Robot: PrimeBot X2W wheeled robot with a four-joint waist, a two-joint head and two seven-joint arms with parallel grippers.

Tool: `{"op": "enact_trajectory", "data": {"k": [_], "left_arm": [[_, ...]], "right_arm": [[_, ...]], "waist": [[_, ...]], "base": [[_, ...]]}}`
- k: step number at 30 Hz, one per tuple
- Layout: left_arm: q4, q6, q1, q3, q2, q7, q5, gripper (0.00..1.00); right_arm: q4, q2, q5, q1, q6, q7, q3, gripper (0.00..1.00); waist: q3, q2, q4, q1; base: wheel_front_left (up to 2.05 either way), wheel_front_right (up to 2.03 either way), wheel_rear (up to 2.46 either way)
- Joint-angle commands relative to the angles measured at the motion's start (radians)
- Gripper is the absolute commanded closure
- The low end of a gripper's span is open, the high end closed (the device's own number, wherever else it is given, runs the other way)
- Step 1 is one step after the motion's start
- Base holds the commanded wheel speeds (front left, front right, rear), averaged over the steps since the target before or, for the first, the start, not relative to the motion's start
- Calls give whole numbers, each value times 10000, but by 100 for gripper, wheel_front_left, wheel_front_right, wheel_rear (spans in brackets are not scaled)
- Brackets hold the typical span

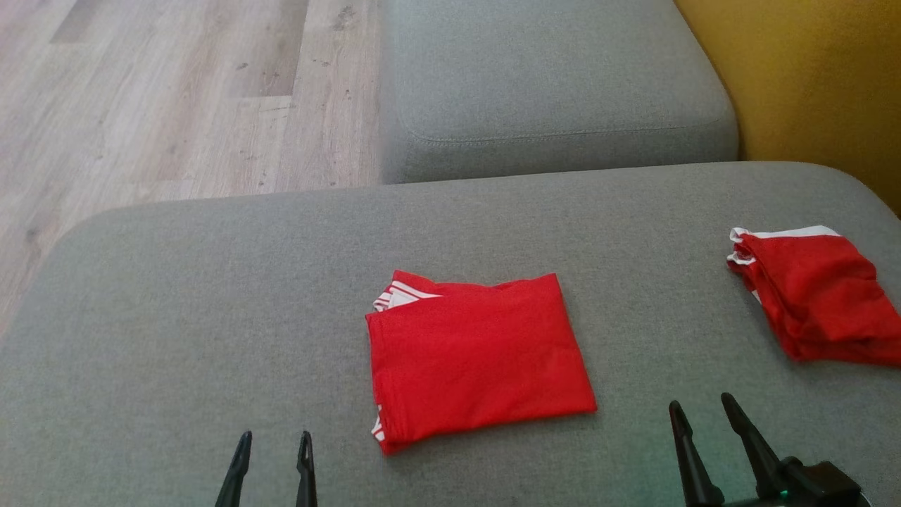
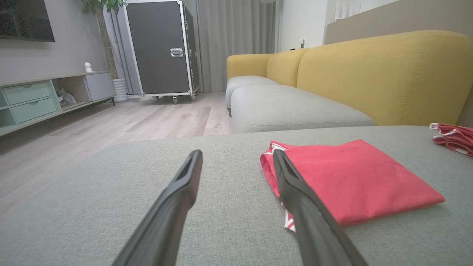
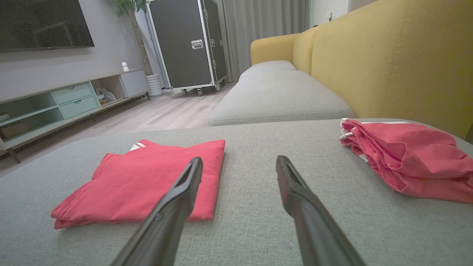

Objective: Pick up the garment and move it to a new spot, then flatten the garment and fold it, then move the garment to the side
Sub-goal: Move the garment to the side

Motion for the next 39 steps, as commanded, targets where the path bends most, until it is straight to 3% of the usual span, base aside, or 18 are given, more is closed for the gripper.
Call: {"op": "enact_trajectory", "data": {"k": [1,18,28,31,39], "left_arm": [[-261,-59,-367,326,-71,-95,74,0],[-113,-91,-469,287,-88,-95,-21,0],[-444,-97,-720,98,-96,-95,14,0],[-551,-102,-855,36,-97,-95,65,0],[-481,-184,-1382,-183,-100,-95,83,0]], "right_arm": [[-241,-146,29,-557,-7,-110,218,0],[124,-366,-150,-739,-7,-110,333,0],[1538,-822,34,-1970,-7,-14,868,0],[2059,-834,390,-2682,-7,475,1136,0],[3161,-777,2667,-4787,-7,2966,2134,0]], "waist": [[-12,-1,11,0],[285,-1,247,0],[979,-1,522,0],[1355,-1,594,0],[2161,-1,623,0]], "base": [[0,0,0],[0,0,0],[0,0,0],[0,0,0],[0,0,0]]}}
